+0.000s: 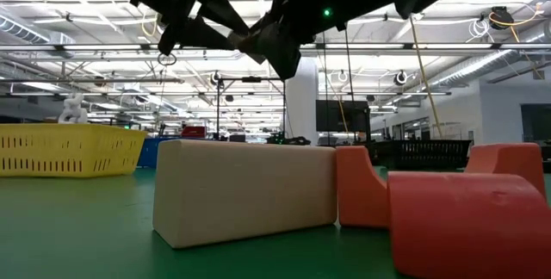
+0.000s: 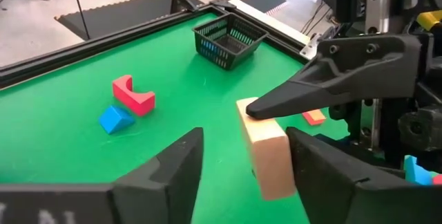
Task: Sort & place blocks by color
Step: Put the top brown block into the blue bin
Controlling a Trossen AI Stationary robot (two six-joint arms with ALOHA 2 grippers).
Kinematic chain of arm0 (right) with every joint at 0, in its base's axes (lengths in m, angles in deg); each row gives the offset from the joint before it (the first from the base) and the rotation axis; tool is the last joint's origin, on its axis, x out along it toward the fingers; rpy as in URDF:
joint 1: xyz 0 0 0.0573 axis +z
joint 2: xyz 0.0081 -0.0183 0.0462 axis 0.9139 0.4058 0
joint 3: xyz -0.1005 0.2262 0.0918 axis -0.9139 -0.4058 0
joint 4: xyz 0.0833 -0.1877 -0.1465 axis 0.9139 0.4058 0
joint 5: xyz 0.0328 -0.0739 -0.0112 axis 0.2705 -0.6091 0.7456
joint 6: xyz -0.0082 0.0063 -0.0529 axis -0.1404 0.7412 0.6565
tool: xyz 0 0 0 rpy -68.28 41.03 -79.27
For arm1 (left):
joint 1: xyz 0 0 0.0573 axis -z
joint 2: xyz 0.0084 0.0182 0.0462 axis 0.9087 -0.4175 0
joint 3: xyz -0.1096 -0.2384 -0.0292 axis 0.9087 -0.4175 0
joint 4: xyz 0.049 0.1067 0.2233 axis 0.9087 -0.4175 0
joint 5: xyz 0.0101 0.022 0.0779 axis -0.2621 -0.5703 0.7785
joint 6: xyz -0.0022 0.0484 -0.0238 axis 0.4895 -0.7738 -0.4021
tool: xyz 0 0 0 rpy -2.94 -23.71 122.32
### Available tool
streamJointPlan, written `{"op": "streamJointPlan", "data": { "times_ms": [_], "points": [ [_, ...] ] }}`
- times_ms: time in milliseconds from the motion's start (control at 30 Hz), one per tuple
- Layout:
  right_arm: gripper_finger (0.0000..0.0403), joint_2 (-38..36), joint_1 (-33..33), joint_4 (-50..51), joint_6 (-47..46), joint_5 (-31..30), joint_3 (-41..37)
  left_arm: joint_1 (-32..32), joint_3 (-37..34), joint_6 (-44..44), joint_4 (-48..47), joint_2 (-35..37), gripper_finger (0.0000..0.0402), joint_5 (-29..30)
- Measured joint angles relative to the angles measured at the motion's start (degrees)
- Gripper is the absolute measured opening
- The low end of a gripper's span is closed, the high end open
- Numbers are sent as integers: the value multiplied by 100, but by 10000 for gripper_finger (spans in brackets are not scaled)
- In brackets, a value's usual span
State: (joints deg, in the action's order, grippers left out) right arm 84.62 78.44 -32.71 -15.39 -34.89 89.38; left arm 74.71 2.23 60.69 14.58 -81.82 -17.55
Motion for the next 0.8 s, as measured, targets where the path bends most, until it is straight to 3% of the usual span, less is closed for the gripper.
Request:
{"op": "streamJointPlan", "data": {
  "times_ms": [267,533,800],
  "points": [
    [118,0,-2,-16,34,-24,-5,2,8,-142,80,-25,59,-115],
    [143,0,16,62,-111,-226,-5,50,4,-396,93,-25,59,-171],
    [195,-78,17,942,-1351,-337,0,-79,-20,-677,-24,-14,59,-153]
  ]
}}
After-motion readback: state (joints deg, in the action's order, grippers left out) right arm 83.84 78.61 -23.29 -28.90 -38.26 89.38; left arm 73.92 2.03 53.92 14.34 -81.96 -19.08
